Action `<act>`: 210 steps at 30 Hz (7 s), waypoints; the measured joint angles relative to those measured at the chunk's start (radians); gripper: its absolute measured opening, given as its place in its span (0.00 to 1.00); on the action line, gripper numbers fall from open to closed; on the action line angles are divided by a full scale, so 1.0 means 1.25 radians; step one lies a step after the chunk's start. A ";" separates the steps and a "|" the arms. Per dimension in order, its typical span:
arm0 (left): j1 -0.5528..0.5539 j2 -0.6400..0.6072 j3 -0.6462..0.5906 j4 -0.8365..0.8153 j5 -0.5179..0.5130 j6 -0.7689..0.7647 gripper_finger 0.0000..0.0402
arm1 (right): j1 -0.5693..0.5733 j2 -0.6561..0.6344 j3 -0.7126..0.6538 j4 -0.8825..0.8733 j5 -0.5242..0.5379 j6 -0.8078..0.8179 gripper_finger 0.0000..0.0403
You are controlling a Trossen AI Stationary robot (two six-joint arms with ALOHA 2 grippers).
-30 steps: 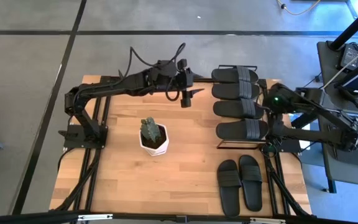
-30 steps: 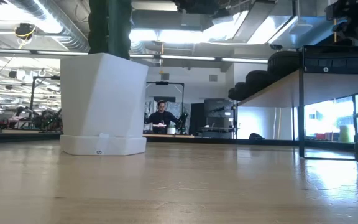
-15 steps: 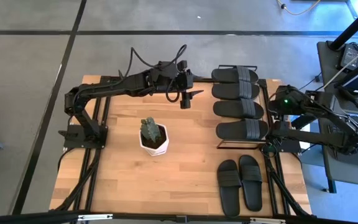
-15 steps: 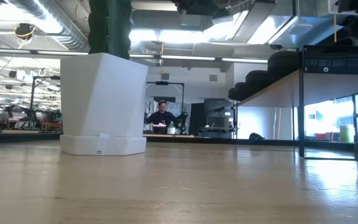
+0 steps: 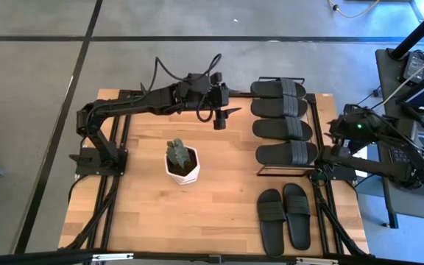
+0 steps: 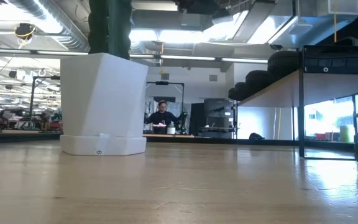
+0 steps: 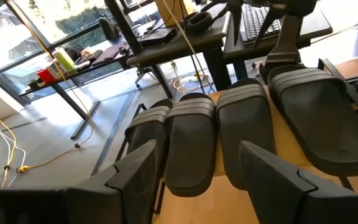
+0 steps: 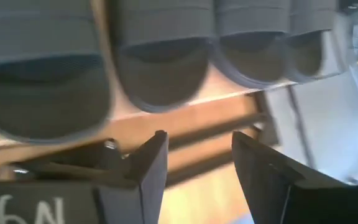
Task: Pick and place slides into the shelf
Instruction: Put the black slide on the shelf
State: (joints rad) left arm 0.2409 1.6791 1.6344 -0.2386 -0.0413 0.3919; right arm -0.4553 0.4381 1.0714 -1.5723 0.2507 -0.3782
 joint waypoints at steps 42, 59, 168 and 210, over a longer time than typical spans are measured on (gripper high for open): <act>-0.002 0.000 0.000 0.000 0.001 -0.013 0.54 | 0.000 -0.116 0.029 0.000 -0.658 1.415 0.44; -0.002 0.000 0.000 -0.013 0.001 0.006 0.54 | -0.132 -0.333 -0.010 0.001 -0.725 1.289 0.44; -0.038 0.000 0.000 -0.012 0.001 0.000 0.54 | -0.132 -0.020 -0.176 0.001 -0.363 0.008 0.44; -0.089 0.000 0.000 -0.025 0.001 -0.019 0.54 | -0.132 -0.089 -0.124 0.959 -0.656 0.429 0.44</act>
State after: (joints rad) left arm 0.1290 1.6791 1.6342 -0.2695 -0.0399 0.3676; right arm -0.6205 0.3269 0.9167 -0.3729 -0.5687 0.1582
